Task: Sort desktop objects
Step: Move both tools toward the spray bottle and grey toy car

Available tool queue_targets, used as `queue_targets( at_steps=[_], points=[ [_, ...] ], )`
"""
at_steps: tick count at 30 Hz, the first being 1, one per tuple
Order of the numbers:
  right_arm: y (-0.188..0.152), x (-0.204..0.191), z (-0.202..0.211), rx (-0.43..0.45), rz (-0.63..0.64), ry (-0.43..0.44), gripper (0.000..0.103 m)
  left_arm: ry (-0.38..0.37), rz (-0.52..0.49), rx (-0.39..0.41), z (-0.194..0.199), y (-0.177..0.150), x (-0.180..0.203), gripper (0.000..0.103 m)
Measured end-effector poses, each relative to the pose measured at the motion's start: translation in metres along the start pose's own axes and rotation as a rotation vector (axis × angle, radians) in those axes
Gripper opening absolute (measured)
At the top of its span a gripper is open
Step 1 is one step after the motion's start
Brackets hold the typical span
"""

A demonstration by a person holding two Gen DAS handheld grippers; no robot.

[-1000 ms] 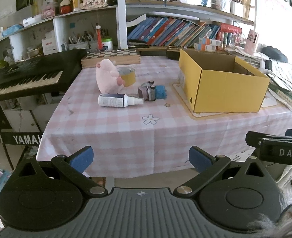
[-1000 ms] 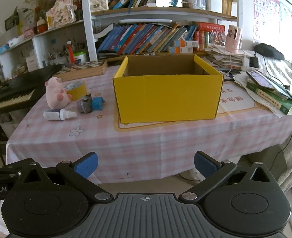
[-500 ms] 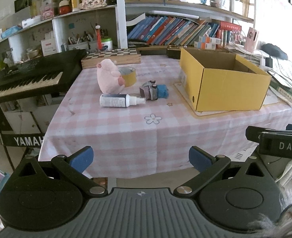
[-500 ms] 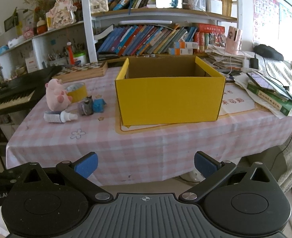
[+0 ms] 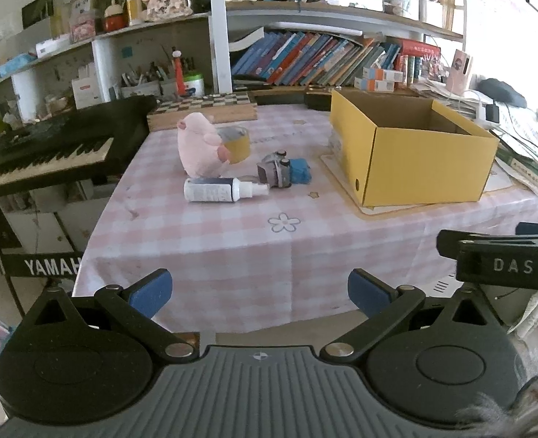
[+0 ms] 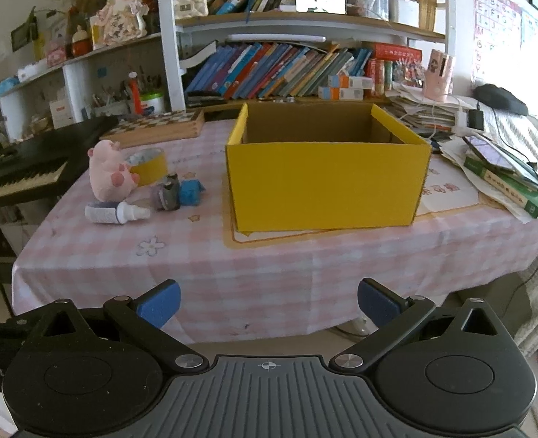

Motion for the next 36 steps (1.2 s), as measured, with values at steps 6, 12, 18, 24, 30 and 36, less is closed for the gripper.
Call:
queue_targets(
  at_steps=[6,12,18,24,30,36],
  points=[
    [0.003,-0.015,-0.008,0.01,0.014,0.063,0.103,0.001,0.003,0.006,0.001,0.001,-0.005,0.103],
    [0.005,-0.028,-0.018,0.008,0.012,0.122,0.103,-0.019,0.035,0.005,-0.001,0.003,-0.018,0.103],
    [0.008,-0.038,-0.027,0.002,0.016,0.175,0.103,0.006,0.021,0.002,-0.008,0.006,-0.024,0.103],
    [0.013,-0.046,-0.039,0.005,0.035,0.21,0.098,0.015,0.024,-0.005,-0.025,0.01,-0.031,0.103],
    [0.014,-0.056,-0.061,-0.033,0.045,0.222,0.09,-0.03,0.027,-0.035,-0.047,0.009,-0.037,0.102],
    [0.023,-0.064,-0.084,-0.039,0.069,0.224,0.089,-0.042,0.029,-0.053,-0.08,0.017,-0.047,0.102]
  ],
)
Point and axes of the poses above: each gripper's, at about its wrist camera, not at the fingertips, and z roughly against the way its jaws point, x to its right, y to its top, the point moved 2 cm from there along -z, roughly the way its jaws point, and after that the axes turned 6 degrees about x, right-handed, at the moved point
